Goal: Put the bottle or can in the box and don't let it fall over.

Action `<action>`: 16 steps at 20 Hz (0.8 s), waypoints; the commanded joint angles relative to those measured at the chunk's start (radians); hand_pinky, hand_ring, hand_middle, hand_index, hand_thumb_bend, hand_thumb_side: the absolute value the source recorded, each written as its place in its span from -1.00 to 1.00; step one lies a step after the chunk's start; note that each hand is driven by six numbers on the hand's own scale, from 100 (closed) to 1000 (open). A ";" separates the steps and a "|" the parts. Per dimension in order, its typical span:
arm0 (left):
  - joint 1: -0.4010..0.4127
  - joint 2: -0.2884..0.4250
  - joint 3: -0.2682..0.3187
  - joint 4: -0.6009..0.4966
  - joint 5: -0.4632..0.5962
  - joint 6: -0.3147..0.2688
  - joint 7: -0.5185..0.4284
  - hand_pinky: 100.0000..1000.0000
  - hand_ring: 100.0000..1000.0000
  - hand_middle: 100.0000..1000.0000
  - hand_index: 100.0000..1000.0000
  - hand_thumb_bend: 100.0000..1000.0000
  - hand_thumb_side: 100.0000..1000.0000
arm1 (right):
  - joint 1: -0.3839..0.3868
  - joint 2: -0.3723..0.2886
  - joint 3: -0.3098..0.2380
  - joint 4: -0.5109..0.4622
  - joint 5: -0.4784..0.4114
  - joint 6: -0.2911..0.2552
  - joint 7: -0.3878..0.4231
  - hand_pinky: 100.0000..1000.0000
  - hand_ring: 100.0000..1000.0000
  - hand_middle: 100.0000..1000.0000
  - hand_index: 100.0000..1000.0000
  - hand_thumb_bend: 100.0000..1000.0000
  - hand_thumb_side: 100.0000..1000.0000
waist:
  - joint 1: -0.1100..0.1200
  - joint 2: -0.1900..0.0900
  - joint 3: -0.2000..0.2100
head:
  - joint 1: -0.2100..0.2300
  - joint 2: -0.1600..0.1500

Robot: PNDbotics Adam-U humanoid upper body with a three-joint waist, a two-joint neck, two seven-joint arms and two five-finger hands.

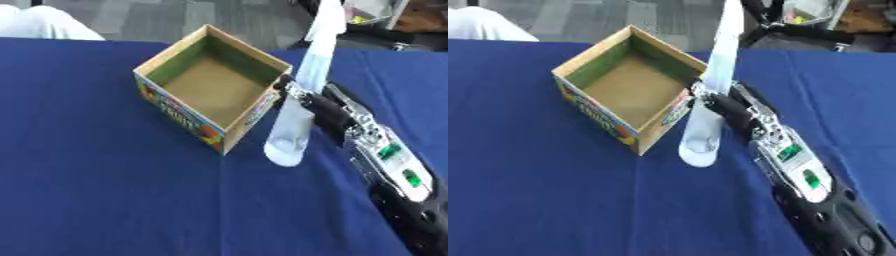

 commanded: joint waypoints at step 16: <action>-0.001 0.020 0.014 -0.018 -0.001 -0.002 0.005 0.87 1.00 1.00 0.55 -0.39 0.16 | -0.033 -0.084 -0.056 -0.122 -0.111 -0.070 -0.050 0.49 0.02 0.19 -0.74 -1.00 -0.18 | -0.001 -0.031 -0.007 | -0.003 -0.018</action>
